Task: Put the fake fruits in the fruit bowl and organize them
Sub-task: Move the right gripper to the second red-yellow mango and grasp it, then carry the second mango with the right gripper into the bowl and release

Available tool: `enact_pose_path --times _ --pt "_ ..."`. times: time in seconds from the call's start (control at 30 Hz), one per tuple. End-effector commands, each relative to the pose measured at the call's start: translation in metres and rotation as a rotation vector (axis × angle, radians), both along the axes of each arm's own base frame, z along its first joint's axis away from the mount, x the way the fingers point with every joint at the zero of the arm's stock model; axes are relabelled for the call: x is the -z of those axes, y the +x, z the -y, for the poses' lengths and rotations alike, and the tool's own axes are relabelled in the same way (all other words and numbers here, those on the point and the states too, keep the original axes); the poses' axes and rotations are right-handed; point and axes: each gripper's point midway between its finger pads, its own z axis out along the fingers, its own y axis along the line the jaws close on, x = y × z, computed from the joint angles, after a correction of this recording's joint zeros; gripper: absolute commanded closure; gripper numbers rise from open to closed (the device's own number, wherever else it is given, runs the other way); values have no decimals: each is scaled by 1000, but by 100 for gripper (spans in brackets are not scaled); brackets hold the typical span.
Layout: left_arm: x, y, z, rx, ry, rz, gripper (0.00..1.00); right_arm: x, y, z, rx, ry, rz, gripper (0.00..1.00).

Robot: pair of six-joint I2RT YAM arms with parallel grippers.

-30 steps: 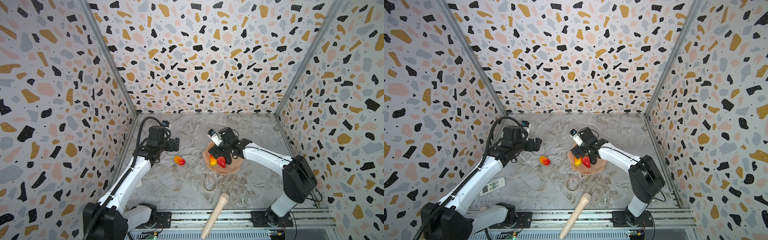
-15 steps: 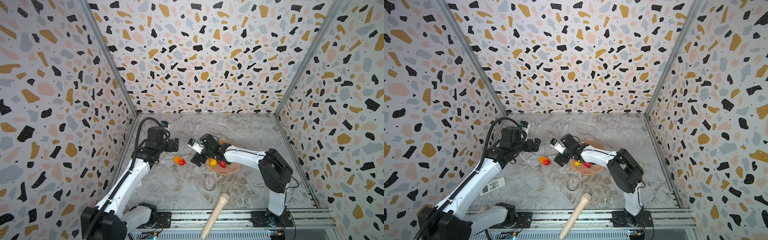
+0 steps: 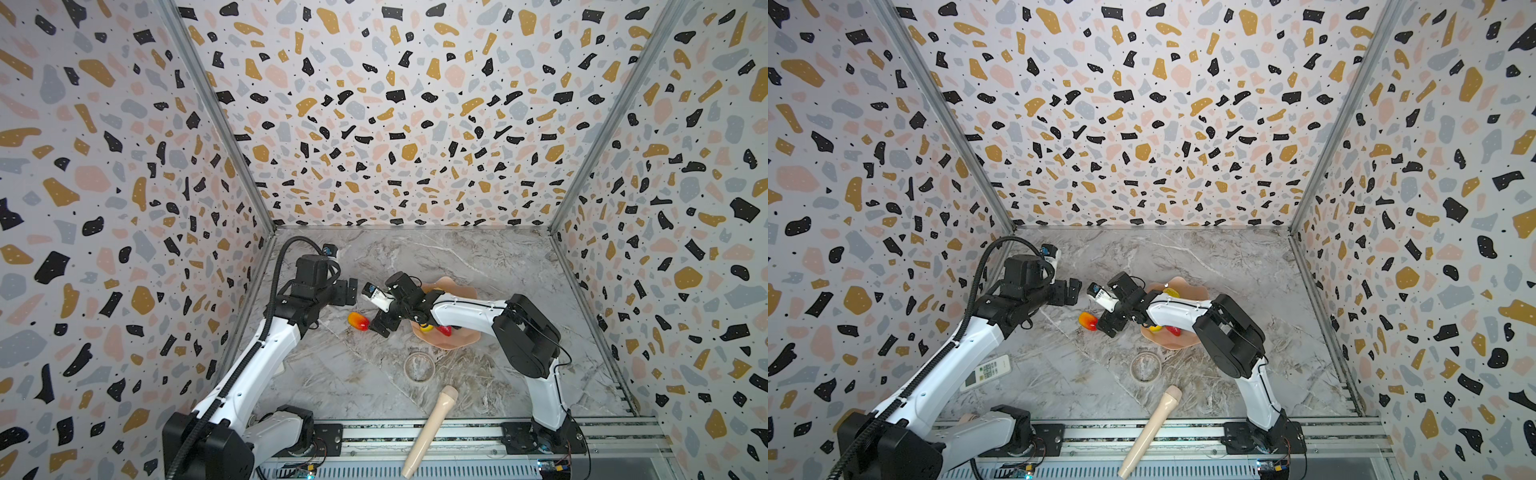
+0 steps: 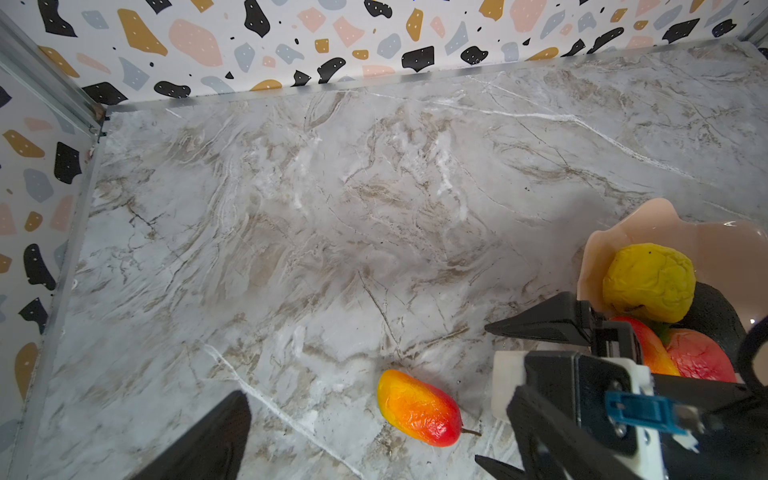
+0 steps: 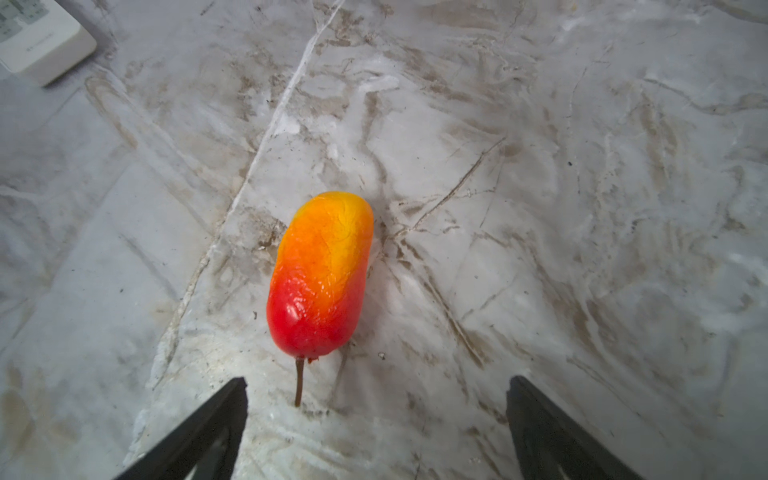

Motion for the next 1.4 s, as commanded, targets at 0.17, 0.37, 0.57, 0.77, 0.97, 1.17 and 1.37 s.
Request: enact_pose_path --times 0.17,0.37,0.57,0.77,0.97,1.17,1.37 --pt "-4 4 0 7 8 28 0 -18 -8 -37 -84 110 -8 5" --pt "-3 4 1 9 5 25 0 -2 -4 -57 -90 129 -48 12" --pt "-3 5 0 7 11 25 0 10 4 -66 -66 120 -65 30" --pt "-1 6 0 9 16 23 0 5 3 -58 -55 103 -52 62" --pt "1 7 1 9 15 22 0 -40 -4 -29 -36 161 -14 80" --pt "5 9 2 15 15 12 1 -81 -4 27 49 196 20 87" --pt "4 10 4 19 9 18 0 -90 31 129 342 139 59 87"
